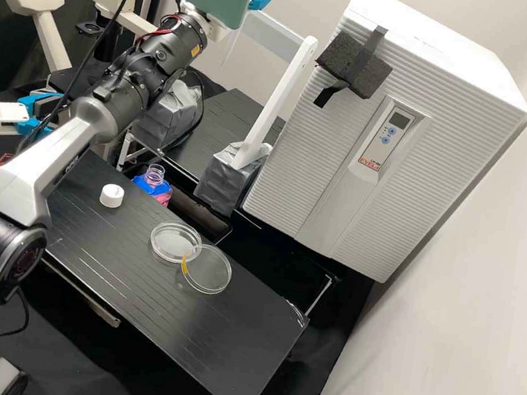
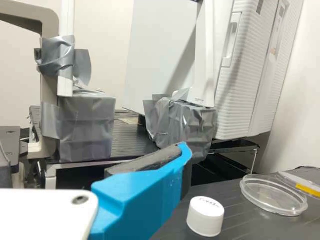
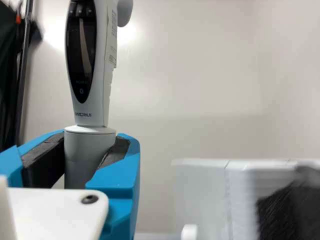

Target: Use the pipette

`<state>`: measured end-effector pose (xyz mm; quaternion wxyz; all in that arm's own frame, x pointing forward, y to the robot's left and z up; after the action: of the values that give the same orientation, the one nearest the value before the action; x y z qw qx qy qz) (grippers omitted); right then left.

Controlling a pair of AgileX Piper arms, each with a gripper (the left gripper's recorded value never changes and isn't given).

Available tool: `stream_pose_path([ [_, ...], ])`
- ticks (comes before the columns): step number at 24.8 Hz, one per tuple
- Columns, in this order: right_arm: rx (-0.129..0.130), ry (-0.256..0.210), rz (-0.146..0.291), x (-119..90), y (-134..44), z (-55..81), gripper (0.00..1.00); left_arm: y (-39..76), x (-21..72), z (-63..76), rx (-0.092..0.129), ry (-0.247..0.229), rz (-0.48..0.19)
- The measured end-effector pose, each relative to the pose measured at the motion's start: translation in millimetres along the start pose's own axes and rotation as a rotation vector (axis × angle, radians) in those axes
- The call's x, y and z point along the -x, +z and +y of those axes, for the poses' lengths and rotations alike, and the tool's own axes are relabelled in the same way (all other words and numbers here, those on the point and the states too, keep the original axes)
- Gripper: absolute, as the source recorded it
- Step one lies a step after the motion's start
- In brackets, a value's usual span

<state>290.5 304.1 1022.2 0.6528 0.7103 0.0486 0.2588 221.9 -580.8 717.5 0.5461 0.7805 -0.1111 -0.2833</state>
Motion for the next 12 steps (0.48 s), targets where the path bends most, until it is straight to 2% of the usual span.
stream_pose_path([
  [3, 0.007, -0.087, -0.037, -3, 4.6, -16.5, 0.0, 0.0, 0.0, 0.0, 0.0, 0.0, 0.0],
  [5, 0.036, -0.135, -0.048, -6, 9.9, -24.0, 0.0, 0.0, 0.0, 0.0, 0.0, 0.0, 0.0],
  [6, 0.056, -0.177, -0.06, -10, 14.3, -28.9, 0.0, 0.3, 0.0, -0.1, 0.0, 0.0, -0.001],
  [9, 0.087, -0.258, -0.113, -29, 30.9, -43.6, 0.0, 0.3, 0.0, -0.1, 0.0, 0.0, -0.001],
  [10, 0.074, -0.272, -0.127, -34, 33.9, -45.4, 0.0, 0.7, 0.0, -0.3, 0.0, -0.001, -0.003],
  [11, 0.072, -0.32, -0.153, -49, 38.5, -47.8, 0.0, 1.1, 0.1, -0.5, 0.001, -0.002, -0.004],
  [12, 0.073, -0.316, -0.154, -65, 43.7, -49.0, 0.0, 1.3, 0.1, -0.6, 0.001, -0.002, -0.005],
])
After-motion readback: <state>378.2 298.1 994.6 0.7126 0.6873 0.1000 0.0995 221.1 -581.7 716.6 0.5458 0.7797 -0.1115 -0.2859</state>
